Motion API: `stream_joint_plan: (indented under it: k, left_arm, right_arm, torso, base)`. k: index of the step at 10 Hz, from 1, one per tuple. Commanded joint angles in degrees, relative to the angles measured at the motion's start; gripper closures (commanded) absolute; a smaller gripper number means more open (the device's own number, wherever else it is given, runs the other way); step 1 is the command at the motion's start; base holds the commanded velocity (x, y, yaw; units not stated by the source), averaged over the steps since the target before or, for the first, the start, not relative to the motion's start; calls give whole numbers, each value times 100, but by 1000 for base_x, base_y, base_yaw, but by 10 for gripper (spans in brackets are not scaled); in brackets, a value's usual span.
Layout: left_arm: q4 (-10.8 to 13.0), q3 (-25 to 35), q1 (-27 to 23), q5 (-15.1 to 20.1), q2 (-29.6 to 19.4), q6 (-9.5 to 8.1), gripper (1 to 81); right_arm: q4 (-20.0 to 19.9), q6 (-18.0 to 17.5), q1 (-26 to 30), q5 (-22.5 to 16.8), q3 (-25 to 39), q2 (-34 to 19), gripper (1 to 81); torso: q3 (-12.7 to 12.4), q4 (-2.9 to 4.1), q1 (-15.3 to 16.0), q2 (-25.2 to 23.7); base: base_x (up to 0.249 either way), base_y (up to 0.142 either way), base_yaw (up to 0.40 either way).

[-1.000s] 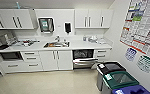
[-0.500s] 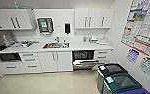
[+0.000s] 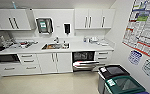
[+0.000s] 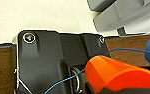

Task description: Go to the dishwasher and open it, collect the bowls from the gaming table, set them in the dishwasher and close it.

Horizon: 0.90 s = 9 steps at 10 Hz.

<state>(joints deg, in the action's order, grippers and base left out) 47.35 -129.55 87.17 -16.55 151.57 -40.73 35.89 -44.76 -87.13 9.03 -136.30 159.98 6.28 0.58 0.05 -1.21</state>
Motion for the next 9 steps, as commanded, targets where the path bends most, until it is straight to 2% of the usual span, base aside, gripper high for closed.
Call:
stream_joint_plan:
  k: [1, 9]
  left_arm:
    - [2, 44, -197, 109, -161, 4, 811]
    - [-33, 44, -204, 109, -170, 4, 811]
  right_arm:
    - [111, 12, 208, -156, 17, -69, 811]
    - [111, 12, 217, -156, 17, -69, 811]
  torso:
    - [0, 0, 0, 0]
    - [-2, 0, -5, 0]
  base:
    - [107, 0, 0]
    - [107, 0, 0]
